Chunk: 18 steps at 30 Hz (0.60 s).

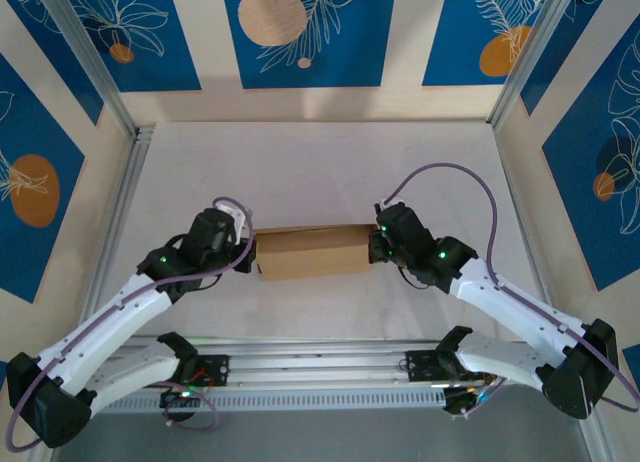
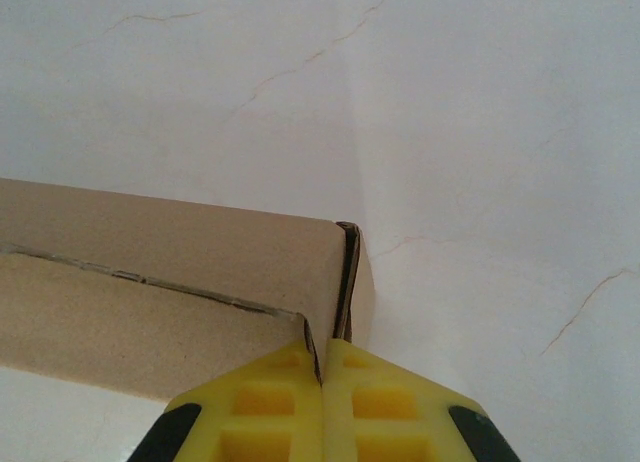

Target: Fold the paper box

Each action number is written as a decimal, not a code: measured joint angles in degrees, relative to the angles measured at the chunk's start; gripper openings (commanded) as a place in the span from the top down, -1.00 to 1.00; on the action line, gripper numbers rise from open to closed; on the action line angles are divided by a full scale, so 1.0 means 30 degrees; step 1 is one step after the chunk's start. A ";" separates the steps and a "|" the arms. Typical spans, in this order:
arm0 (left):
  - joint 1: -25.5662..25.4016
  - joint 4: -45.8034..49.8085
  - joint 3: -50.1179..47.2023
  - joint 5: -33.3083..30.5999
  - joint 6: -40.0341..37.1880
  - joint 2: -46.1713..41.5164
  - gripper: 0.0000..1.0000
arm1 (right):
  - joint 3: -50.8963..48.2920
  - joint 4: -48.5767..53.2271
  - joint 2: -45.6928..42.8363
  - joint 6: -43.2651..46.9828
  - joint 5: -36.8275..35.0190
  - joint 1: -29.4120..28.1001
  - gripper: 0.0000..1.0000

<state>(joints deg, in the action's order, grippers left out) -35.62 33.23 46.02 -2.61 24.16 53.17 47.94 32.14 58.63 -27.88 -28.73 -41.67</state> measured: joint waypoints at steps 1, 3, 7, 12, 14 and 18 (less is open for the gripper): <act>0.0000 -0.0087 -0.0058 0.0000 0.0138 -0.0007 1.00 | -0.0007 0.0000 -0.0007 -0.0051 0.0000 0.0000 1.00; 0.0000 -0.0284 -0.0160 -0.0051 0.0321 -0.0051 1.00 | -0.0007 0.0015 -0.0036 -0.0102 0.0015 0.0000 1.00; 0.0000 -0.0459 -0.0328 -0.0153 0.0393 -0.0080 1.00 | -0.0029 0.0087 -0.0211 -0.0087 0.0277 0.0000 0.74; 0.0000 -0.0503 -0.0321 -0.0270 0.0408 -0.0058 1.00 | -0.0029 0.0656 -0.0641 0.0146 0.1581 0.0036 0.35; 0.0000 -0.0459 -0.0255 -0.0357 0.0328 0.0029 1.00 | -0.0029 0.0874 -0.0947 0.0299 0.2120 0.0109 0.19; 0.0000 -0.0299 0.0073 -0.0597 0.0102 0.0386 1.00 | -0.0029 0.1188 -0.1545 0.0743 0.3126 0.0430 0.01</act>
<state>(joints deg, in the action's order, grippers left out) -35.62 32.34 46.24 -4.40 24.47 54.33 47.86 35.70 54.00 -25.65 -19.35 -40.38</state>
